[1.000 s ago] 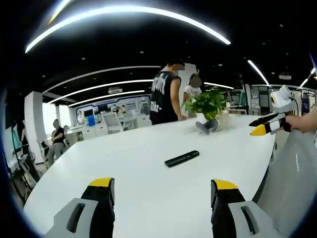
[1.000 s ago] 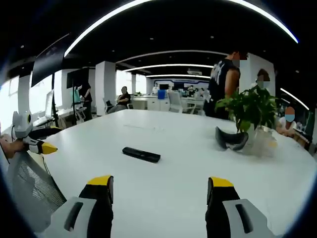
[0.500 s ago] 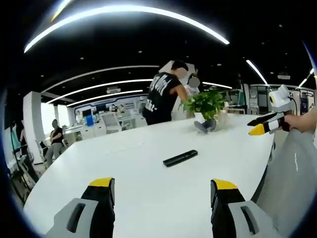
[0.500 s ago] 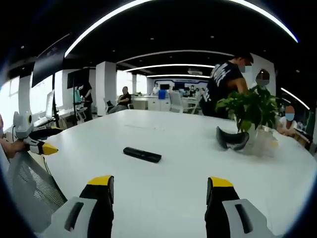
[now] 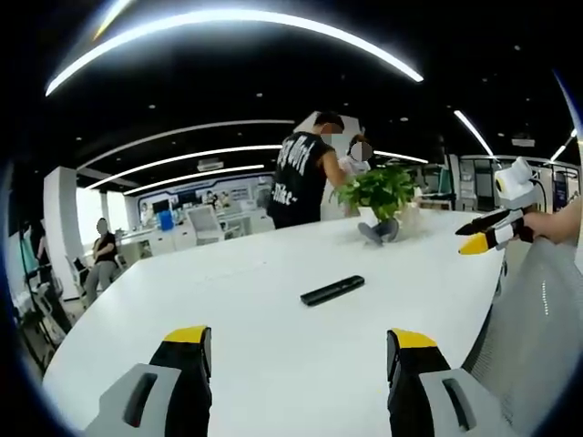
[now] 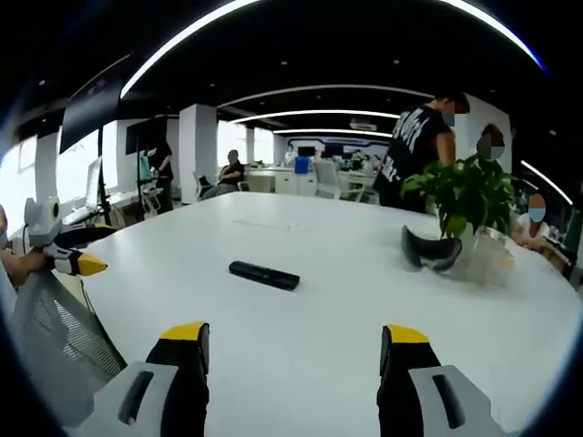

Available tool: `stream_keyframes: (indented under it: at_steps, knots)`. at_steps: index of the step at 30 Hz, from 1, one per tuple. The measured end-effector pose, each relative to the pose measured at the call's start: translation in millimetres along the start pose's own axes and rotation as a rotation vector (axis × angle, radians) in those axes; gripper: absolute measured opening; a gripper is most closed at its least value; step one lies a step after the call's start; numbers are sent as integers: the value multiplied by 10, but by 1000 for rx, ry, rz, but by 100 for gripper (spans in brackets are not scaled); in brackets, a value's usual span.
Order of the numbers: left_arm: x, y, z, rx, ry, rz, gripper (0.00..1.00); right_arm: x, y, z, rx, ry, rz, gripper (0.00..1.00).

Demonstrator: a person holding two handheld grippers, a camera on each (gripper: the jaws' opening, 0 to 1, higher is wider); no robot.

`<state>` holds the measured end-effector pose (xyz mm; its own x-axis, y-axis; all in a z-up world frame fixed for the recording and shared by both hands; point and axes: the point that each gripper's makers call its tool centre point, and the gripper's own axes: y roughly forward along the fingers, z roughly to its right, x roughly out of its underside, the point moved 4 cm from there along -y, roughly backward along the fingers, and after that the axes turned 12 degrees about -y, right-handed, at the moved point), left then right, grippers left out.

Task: Press the specified remote control buttons in sequence, fully releasing each button before pressing the next.

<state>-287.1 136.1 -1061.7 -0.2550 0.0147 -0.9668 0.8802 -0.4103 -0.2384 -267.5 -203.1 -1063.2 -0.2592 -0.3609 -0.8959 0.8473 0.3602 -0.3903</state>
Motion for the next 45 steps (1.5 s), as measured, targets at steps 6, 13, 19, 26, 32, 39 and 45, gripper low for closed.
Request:
stream_keyframes:
  at_steps: [6,13,19,26,32,39,45]
  knots:
    - [27,11,28,16,3,-20,81,5,-7,41,16,6,6,75]
    - [31,10,15,12,-3,-25,81,9,1,41,12,4,7,75]
    - [50,11,-12,-5,-11,-40,81,17,4,59,15,5,6,75]
    - [101,61,125,136,-156,-89,90,18,-15,102,45,-1,3,75]
    - [165,191,140,161,-42,-221,89,44,-36,173,80,31,-1,75]
    - [258,412,68,247,-1,-388,67,53,-17,130,62,-4,-19,75]
    - [289,737,170,380,-35,-501,63,55,-30,148,70,8,-16,75]
